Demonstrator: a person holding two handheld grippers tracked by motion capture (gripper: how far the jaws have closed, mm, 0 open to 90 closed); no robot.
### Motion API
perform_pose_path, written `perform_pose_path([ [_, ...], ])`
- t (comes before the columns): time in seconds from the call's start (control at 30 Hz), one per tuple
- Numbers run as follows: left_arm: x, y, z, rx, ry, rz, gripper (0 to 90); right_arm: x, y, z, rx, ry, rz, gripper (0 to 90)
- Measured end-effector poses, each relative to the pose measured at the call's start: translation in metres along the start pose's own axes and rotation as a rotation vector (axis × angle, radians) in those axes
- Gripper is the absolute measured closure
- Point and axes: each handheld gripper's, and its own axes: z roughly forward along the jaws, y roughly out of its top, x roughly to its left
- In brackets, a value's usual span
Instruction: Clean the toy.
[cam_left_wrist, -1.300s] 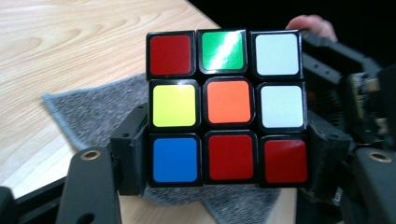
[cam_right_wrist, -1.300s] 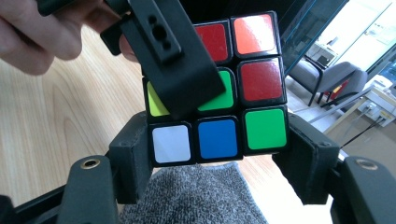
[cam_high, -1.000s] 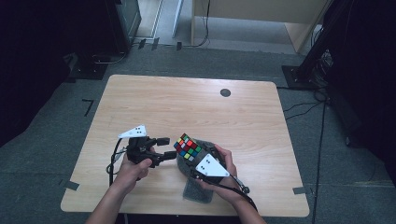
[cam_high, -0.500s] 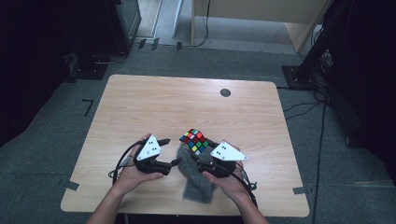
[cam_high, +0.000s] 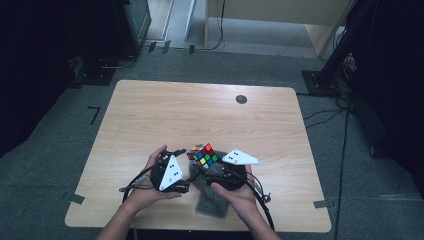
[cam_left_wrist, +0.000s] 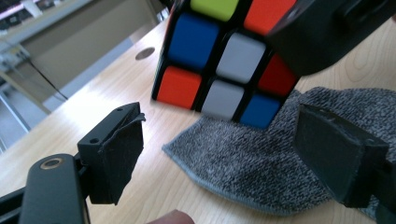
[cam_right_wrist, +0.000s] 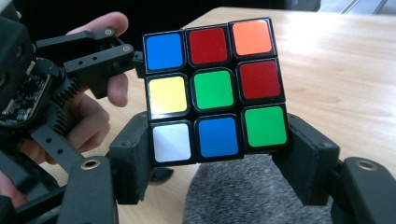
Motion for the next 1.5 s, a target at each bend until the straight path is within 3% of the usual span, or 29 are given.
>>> perform_pose_path([
  [0.13, -0.004, 0.0, 0.001, -0.008, 0.012, 0.028, 17.8, 0.003, -0.002, 0.004, 0.035, 0.037, 0.029, 34.1],
  [0.27, -0.008, -0.002, 0.0, -0.024, 0.029, 0.069, 29.4, 0.003, -0.002, 0.008, 0.068, 0.083, 0.064, 34.0],
  [0.37, -0.008, -0.002, 0.0, -0.026, 0.024, 0.073, 32.9, -0.001, -0.002, 0.01, 0.083, 0.106, 0.091, 33.6],
  [0.43, -0.005, -0.004, 0.0, -0.01, -0.002, 0.044, 33.3, -0.002, -0.001, 0.009, 0.078, 0.105, 0.079, 30.3],
  [0.6, 0.009, -0.008, -0.004, 0.0, 0.005, -0.06, 33.6, -0.01, 0.005, -0.003, 0.005, 0.122, 0.075, 25.3],
  [0.73, 0.024, -0.014, -0.009, 0.013, 0.022, -0.149, 33.6, -0.021, 0.004, -0.006, -0.018, 0.061, 0.066, 26.8],
  [0.8, 0.03, -0.015, -0.01, 0.02, 0.017, -0.194, 33.6, -0.024, 0.0, -0.003, 0.011, 0.018, 0.042, 28.5],
  [0.9, 0.035, -0.016, -0.01, 0.019, 0.006, -0.238, 33.5, -0.022, -0.008, 0.007, 0.079, -0.059, -0.068, 31.6],
  [1.07, 0.035, -0.016, -0.011, 0.015, 0.006, -0.25, 33.5, -0.021, -0.026, 0.028, 0.224, -0.078, -0.151, 31.0],
  [1.23, 0.038, -0.016, -0.013, 0.002, 0.007, -0.284, 33.5, -0.019, -0.041, 0.041, 0.292, -0.125, -0.255, 32.1],
  [1.37, 0.042, -0.017, -0.015, -0.008, 0.01, -0.33, 33.5, -0.021, -0.046, 0.044, 0.308, -0.129, -0.265, 29.4],
  [1.5, 0.047, -0.019, -0.017, -0.011, 0.02, -0.371, 33.5, -0.028, -0.049, 0.046, 0.309, -0.124, -0.213, 27.0],
])
